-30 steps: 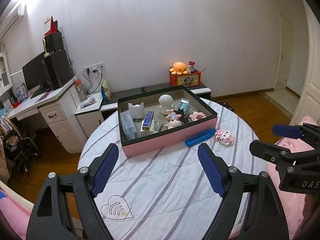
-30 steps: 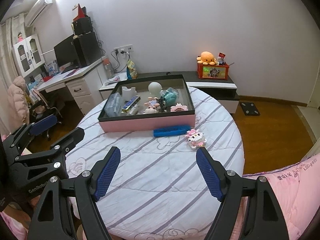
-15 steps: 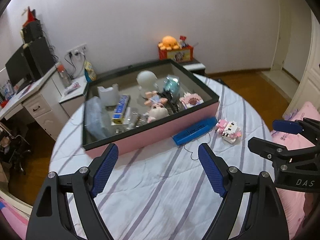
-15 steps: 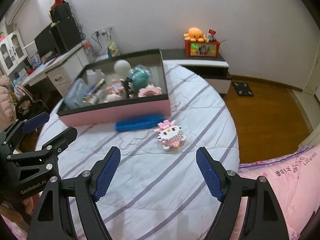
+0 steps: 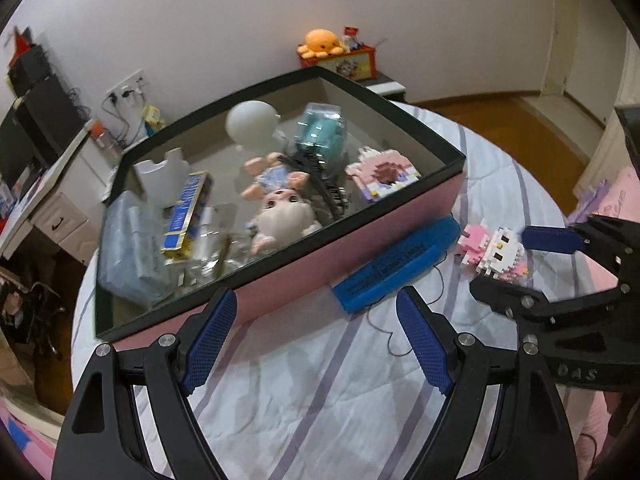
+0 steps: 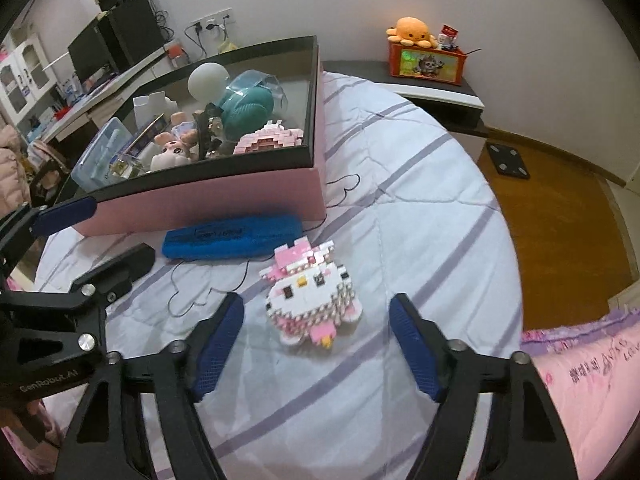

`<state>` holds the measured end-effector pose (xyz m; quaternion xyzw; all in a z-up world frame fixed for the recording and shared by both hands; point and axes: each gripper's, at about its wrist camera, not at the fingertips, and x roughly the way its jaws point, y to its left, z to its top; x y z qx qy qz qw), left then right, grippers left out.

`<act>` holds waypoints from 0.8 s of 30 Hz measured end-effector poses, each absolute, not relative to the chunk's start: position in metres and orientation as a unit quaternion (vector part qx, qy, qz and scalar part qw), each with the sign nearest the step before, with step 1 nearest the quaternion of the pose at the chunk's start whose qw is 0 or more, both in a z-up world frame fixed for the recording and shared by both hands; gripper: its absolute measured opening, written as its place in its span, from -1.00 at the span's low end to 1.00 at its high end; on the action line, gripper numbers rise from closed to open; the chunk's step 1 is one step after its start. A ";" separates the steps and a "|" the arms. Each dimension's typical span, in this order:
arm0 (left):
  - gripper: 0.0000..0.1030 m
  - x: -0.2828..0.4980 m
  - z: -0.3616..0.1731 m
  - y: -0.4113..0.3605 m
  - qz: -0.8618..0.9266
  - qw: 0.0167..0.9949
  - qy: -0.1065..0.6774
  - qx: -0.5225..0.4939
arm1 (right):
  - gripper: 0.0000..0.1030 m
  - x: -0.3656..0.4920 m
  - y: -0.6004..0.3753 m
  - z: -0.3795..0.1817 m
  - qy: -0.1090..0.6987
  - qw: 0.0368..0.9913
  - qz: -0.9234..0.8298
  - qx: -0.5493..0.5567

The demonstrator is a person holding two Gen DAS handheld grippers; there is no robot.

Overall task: Organize rigid objects
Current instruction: 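Grasp the blue marker with the left tool while the right tool grasps the block cat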

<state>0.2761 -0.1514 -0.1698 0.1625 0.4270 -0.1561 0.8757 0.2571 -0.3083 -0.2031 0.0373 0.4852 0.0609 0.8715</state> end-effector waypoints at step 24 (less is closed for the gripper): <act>-0.53 0.271 -0.191 -0.191 -0.335 0.776 0.513 0.149 | -0.01 0.250 -0.366 -0.212 0.467 0.868 0.121 0.120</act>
